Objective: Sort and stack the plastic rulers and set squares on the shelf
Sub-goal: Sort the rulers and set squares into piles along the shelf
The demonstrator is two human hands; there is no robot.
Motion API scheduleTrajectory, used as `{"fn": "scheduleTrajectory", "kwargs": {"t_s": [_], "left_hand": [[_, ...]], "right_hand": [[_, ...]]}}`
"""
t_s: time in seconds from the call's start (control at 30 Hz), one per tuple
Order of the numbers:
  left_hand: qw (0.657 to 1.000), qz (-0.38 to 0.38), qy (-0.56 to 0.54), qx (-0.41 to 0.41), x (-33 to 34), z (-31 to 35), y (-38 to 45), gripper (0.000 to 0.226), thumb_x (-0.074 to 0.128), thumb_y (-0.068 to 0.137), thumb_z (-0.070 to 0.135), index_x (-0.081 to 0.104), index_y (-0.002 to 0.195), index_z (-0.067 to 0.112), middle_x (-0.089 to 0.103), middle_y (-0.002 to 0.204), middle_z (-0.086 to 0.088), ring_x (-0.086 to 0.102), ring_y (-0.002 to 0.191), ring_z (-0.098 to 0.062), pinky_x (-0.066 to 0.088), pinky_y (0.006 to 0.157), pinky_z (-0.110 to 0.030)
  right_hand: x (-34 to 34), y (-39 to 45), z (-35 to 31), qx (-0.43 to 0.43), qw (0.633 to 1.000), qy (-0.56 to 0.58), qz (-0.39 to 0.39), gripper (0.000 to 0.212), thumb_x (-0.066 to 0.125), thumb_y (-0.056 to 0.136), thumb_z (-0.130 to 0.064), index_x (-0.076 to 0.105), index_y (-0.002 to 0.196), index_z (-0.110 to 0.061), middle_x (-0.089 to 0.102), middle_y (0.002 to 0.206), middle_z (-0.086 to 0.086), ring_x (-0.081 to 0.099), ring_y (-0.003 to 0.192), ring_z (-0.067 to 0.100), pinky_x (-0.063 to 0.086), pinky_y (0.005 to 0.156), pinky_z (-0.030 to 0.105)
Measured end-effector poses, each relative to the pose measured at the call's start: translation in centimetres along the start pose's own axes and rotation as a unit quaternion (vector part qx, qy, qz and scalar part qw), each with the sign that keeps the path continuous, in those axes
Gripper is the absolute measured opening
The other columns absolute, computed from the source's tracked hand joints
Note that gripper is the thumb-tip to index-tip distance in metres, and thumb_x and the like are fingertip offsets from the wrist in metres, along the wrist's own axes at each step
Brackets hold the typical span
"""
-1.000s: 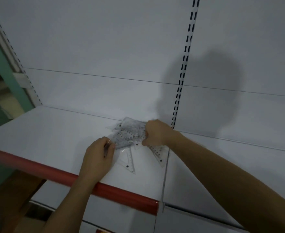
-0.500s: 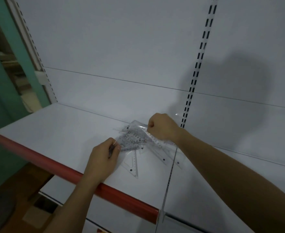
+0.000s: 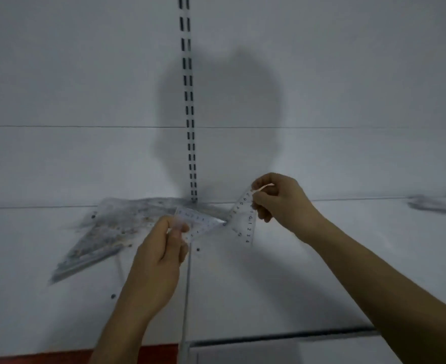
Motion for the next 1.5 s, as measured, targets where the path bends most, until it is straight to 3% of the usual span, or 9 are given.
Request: {"fn": "scheduleTrajectory", "kwargs": {"t_s": [0.1, 0.23, 0.53, 0.7, 0.83, 1.0, 1.13, 1.37, 1.5], "left_hand": [[0.992, -0.124, -0.02, 0.016, 6.7, 2.5, 0.0, 0.035, 0.032, 0.106, 0.013, 0.058, 0.104, 0.037, 0.068, 0.08, 0.002, 0.045, 0.054, -0.018, 0.04, 0.052, -0.028], [0.973, -0.225, -0.028, 0.046, 15.6, 6.9, -1.2, 0.041, 0.03, 0.105, 0.004, 0.059, 0.112, 0.032, 0.073, 0.087, 0.003, 0.048, 0.054, -0.01, 0.042, 0.055, -0.02], [0.96, -0.268, -0.06, 0.048, 34.9, 14.8, -5.2, 0.036, 0.035, 0.103, 0.002, 0.062, 0.11, 0.025, 0.074, 0.077, -0.003, 0.038, 0.05, -0.021, 0.035, 0.045, -0.024], [0.967, -0.242, -0.053, 0.061, 44.3, 19.1, -7.6, 0.025, 0.04, 0.103, 0.008, 0.061, 0.101, 0.022, 0.076, 0.079, 0.005, 0.036, 0.052, -0.023, 0.037, 0.046, -0.026], [0.979, -0.195, -0.035, 0.039, 48.5, 20.5, -7.9, 0.021, 0.043, 0.103, 0.015, 0.061, 0.095, 0.02, 0.075, 0.082, 0.009, 0.048, 0.054, -0.021, 0.044, 0.054, -0.029], [0.983, -0.152, 0.093, 0.047, 51.2, 21.0, -3.5, 0.021, 0.051, 0.1, 0.02, 0.068, 0.088, 0.023, 0.067, 0.087, 0.01, 0.06, 0.082, -0.006, 0.044, 0.066, -0.024], [0.975, -0.155, 0.157, 0.023, 52.3, 19.5, 2.6, 0.02, 0.056, 0.099, 0.028, 0.067, 0.083, 0.021, 0.066, 0.08, 0.001, 0.061, 0.078, -0.022, 0.043, 0.064, -0.03], [0.972, -0.113, 0.203, 0.022, 54.9, 16.6, 7.2, 0.017, 0.061, 0.096, 0.022, 0.065, 0.111, 0.015, 0.068, 0.1, -0.002, 0.063, 0.09, -0.02, 0.049, 0.081, -0.031], [0.962, -0.066, 0.236, 0.118, 55.2, 14.9, 7.5, 0.019, 0.064, 0.092, 0.022, 0.062, 0.11, 0.017, 0.061, 0.108, -0.003, 0.059, 0.099, -0.024, 0.05, 0.088, -0.039]], "right_hand": [[-7.7, -4.1, 3.4, 0.033, 0.995, 0.018, 0.087, 0.03, 0.056, 0.087, 0.004, 0.062, 0.109, -0.015, 0.067, 0.069, 0.011, 0.059, 0.054, 0.019, 0.049, 0.054, 0.03], [-17.6, -10.4, 7.2, 0.047, 0.975, 0.044, 0.214, 0.035, 0.056, 0.085, 0.007, 0.058, 0.113, -0.015, 0.07, 0.072, 0.017, 0.062, 0.057, 0.024, 0.051, 0.057, 0.034], [-37.9, -25.2, 15.3, 0.066, 0.911, 0.14, 0.383, 0.011, 0.061, 0.096, 0.0, 0.055, 0.105, 0.0, 0.075, 0.085, 0.022, 0.073, 0.073, 0.035, 0.058, 0.062, 0.036], [-46.0, -29.7, 18.1, 0.055, 0.908, 0.125, 0.395, 0.016, 0.065, 0.095, -0.004, 0.055, 0.106, 0.002, 0.076, 0.084, 0.018, 0.074, 0.079, 0.036, 0.062, 0.074, 0.045], [-49.7, -30.4, 19.5, 0.067, 0.911, 0.095, 0.395, 0.018, 0.071, 0.091, -0.008, 0.059, 0.103, -0.001, 0.077, 0.08, 0.011, 0.074, 0.074, 0.03, 0.061, 0.071, 0.041], [-53.3, -27.7, 20.2, 0.049, 0.927, 0.097, 0.358, 0.015, 0.072, 0.09, -0.009, 0.06, 0.098, -0.005, 0.076, 0.078, 0.011, 0.069, 0.065, 0.02, 0.054, 0.06, 0.027], [-53.4, -23.9, 21.7, 0.056, 0.938, 0.119, 0.321, 0.015, 0.071, 0.09, -0.006, 0.059, 0.097, -0.002, 0.076, 0.078, 0.012, 0.068, 0.064, 0.02, 0.055, 0.062, 0.03], [-56.3, -17.7, 23.5, 0.075, 0.956, 0.066, 0.277, 0.013, 0.073, 0.089, -0.008, 0.061, 0.094, -0.006, 0.077, 0.077, 0.009, 0.071, 0.065, 0.021, 0.054, 0.061, 0.028], [-58.3, -13.2, 25.3, 0.087, 0.96, 0.037, 0.265, 0.015, 0.075, 0.088, -0.01, 0.061, 0.093, -0.009, 0.077, 0.077, 0.009, 0.07, 0.064, 0.021, 0.051, 0.06, 0.029]]}}
Point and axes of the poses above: each hand's wrist, its own y-axis towards the middle knuckle, its own x-axis out of the palm, z = x × y, the point moved 4 cm from there along y, towards the middle knuckle
